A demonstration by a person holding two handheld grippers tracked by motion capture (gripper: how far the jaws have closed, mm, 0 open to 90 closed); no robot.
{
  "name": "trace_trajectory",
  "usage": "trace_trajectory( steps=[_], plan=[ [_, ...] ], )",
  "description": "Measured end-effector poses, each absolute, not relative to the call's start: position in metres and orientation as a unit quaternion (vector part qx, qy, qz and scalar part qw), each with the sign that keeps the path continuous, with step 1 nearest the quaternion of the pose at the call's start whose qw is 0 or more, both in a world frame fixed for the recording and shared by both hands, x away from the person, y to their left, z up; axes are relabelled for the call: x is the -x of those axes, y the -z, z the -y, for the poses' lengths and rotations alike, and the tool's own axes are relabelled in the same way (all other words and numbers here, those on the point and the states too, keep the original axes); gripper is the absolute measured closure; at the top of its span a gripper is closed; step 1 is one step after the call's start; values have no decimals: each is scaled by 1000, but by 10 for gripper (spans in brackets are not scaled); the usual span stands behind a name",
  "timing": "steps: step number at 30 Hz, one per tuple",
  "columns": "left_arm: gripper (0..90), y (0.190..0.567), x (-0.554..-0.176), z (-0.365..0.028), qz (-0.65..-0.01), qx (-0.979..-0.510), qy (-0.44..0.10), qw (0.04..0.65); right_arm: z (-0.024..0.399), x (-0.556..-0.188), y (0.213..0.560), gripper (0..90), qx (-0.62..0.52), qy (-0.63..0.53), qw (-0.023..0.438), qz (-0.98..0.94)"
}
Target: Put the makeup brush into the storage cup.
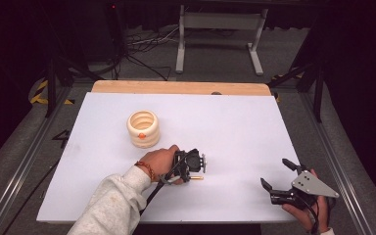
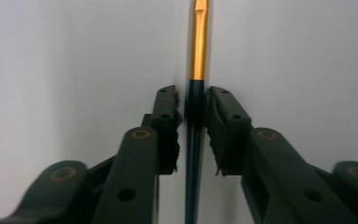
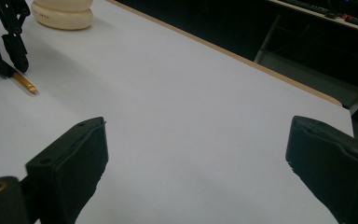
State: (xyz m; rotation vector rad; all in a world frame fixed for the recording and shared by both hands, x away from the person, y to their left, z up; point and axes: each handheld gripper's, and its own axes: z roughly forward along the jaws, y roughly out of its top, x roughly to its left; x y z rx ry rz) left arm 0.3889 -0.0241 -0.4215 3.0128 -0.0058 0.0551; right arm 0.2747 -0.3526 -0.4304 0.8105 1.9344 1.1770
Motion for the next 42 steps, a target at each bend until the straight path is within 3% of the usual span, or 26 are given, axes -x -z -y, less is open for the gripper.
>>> trace_trajectory(
  steps=[6, 13, 42],
  plan=[
    [831, 422, -386, 30, -1, -999, -19, 45, 352, -275, 431, 61, -315, -449, 361, -755],
    [834, 421, -385, 35, 8, -999, -26, 26, 352, -276, 433, 61, -314, -443, 361, -758],
    [837, 401, -384, -21, -47, -979, -104, 169, 355, -277, 431, 62, -325, -444, 365, -751]
  ],
)
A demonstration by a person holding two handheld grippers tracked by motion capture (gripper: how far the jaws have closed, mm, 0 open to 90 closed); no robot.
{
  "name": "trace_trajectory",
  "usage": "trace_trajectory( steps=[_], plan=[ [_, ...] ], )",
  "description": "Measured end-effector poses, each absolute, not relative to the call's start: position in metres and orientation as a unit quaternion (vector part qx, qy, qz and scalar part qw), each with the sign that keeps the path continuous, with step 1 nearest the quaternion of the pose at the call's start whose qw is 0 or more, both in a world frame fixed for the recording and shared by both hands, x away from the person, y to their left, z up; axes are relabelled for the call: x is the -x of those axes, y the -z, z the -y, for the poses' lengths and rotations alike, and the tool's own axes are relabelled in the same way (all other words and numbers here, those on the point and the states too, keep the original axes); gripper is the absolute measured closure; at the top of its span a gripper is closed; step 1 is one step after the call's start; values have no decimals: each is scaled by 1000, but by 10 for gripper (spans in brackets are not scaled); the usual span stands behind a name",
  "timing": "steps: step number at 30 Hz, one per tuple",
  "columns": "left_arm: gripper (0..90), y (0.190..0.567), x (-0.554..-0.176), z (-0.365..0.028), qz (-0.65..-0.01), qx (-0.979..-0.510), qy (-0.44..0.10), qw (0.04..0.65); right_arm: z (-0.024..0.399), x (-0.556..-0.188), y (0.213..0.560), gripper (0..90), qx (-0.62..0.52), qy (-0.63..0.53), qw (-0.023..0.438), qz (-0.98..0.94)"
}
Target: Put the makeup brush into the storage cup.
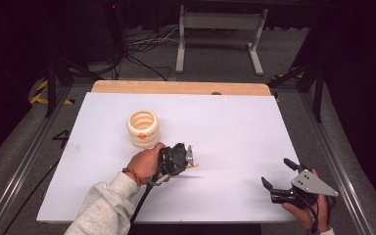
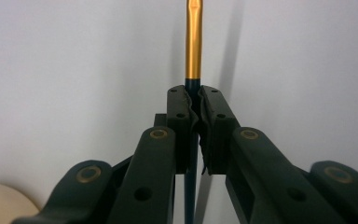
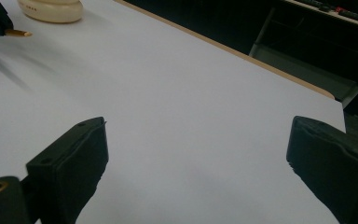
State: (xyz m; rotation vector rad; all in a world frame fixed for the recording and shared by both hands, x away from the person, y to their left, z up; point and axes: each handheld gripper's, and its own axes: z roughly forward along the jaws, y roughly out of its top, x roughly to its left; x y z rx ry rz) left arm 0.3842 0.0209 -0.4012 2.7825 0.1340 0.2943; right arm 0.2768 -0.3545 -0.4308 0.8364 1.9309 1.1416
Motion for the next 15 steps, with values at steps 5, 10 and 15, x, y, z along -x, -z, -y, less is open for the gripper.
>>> trace_trajectory(
  steps=[5, 10, 15],
  plan=[
    [837, 392, -383, -33, -63, -969, -113, 211, 355, -277, 431, 63, -328, -445, 365, -749],
    [837, 385, -382, -47, -77, -957, -115, 256, 356, -277, 431, 63, -329, -447, 367, -747],
    [837, 382, -381, -59, -92, -943, -120, 296, 356, -277, 430, 64, -329, -448, 369, -745]
  ],
)
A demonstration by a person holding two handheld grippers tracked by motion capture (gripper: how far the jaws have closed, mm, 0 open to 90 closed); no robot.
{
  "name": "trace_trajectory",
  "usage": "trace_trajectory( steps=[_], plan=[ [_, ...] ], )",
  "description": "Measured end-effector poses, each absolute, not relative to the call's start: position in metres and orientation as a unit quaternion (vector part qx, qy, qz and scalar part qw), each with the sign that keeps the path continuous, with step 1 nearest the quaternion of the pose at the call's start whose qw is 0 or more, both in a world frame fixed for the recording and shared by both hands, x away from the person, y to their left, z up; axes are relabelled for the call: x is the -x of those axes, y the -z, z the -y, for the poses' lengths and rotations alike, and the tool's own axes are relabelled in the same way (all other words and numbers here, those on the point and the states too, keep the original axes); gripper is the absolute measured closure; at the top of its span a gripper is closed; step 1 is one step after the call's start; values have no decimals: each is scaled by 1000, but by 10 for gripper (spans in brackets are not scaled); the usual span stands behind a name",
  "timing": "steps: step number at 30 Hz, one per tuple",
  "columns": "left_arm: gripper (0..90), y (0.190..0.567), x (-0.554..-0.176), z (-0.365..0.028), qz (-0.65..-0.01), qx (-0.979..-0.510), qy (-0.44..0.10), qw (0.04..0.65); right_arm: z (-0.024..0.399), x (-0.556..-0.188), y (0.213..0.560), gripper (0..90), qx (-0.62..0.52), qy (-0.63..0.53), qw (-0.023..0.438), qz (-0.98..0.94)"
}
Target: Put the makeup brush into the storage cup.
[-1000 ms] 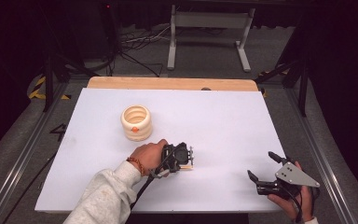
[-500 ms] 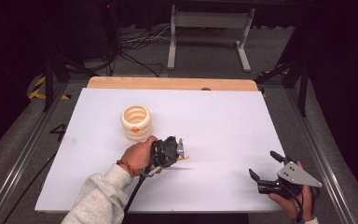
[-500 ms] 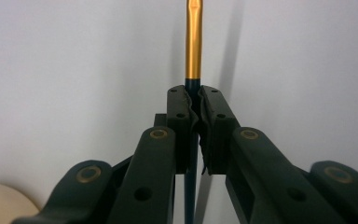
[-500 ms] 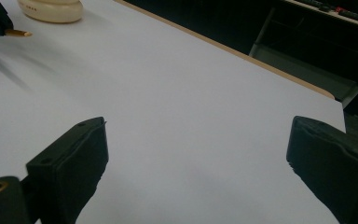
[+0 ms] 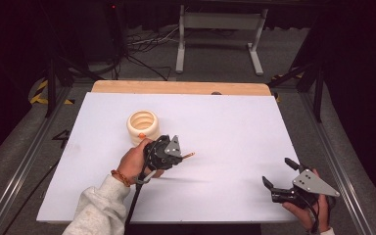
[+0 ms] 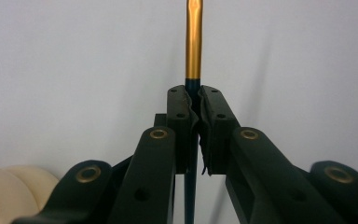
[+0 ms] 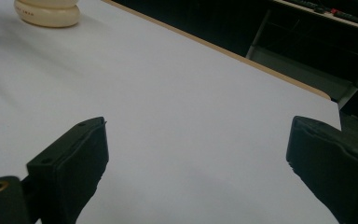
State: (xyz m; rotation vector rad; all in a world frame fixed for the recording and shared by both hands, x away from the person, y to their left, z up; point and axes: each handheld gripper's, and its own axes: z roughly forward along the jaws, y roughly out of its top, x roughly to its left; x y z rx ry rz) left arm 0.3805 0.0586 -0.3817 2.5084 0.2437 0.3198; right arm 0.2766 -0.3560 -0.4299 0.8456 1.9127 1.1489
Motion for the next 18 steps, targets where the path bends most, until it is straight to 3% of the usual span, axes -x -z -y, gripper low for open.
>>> trace_trajectory(
  steps=[18],
  plan=[
    [837, 381, -375, -95, -125, -908, -132, 377, 356, -275, 429, 67, -328, -450, 377, -740]
  ],
)
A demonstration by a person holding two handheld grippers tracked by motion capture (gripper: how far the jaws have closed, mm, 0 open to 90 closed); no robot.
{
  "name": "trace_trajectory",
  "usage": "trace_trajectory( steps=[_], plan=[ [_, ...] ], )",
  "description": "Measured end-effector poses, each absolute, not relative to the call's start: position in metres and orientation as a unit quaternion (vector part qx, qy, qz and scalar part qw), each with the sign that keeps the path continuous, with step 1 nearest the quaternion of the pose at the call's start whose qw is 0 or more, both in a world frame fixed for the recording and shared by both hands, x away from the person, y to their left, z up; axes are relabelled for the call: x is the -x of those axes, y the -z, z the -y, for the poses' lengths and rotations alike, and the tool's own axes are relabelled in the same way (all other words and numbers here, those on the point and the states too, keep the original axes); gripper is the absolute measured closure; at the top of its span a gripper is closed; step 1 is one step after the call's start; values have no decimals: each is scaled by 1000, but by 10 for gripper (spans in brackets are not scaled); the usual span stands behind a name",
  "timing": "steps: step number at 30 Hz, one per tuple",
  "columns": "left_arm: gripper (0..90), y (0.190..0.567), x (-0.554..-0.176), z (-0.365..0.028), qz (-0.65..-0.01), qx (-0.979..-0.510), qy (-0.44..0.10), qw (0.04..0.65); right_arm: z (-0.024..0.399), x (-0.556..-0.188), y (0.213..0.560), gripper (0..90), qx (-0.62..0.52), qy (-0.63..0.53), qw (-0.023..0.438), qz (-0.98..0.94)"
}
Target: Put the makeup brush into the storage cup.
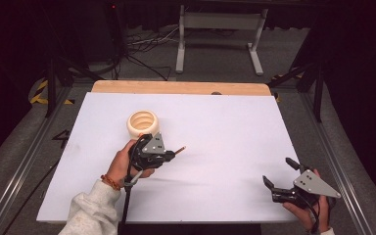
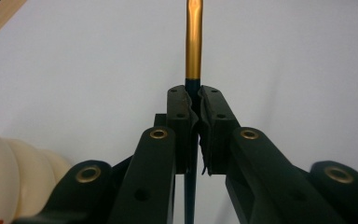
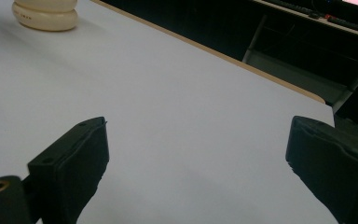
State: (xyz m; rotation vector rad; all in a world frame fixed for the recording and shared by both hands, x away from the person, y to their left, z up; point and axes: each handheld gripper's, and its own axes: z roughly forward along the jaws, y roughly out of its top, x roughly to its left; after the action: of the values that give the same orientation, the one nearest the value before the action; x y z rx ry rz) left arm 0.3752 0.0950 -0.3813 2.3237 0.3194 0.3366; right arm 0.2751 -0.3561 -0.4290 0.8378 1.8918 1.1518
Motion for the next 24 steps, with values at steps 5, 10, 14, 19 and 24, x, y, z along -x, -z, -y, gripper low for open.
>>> trace_trajectory(
  steps=[5, 10, 14, 19, 24],
  plan=[
    [837, 380, -372, -103, -132, -898, -139, 396, 356, -275, 429, 66, -328, -450, 376, -741],
    [837, 379, -369, -111, -137, -888, -141, 417, 356, -276, 429, 66, -329, -450, 377, -740],
    [837, 377, -368, -117, -142, -883, -146, 423, 355, -276, 429, 66, -328, -450, 378, -739],
    [837, 375, -367, -124, -150, -873, -148, 440, 356, -276, 429, 66, -327, -453, 377, -739],
    [837, 372, -365, -126, -153, -865, -157, 450, 355, -275, 429, 66, -326, -452, 377, -740]
  ],
)
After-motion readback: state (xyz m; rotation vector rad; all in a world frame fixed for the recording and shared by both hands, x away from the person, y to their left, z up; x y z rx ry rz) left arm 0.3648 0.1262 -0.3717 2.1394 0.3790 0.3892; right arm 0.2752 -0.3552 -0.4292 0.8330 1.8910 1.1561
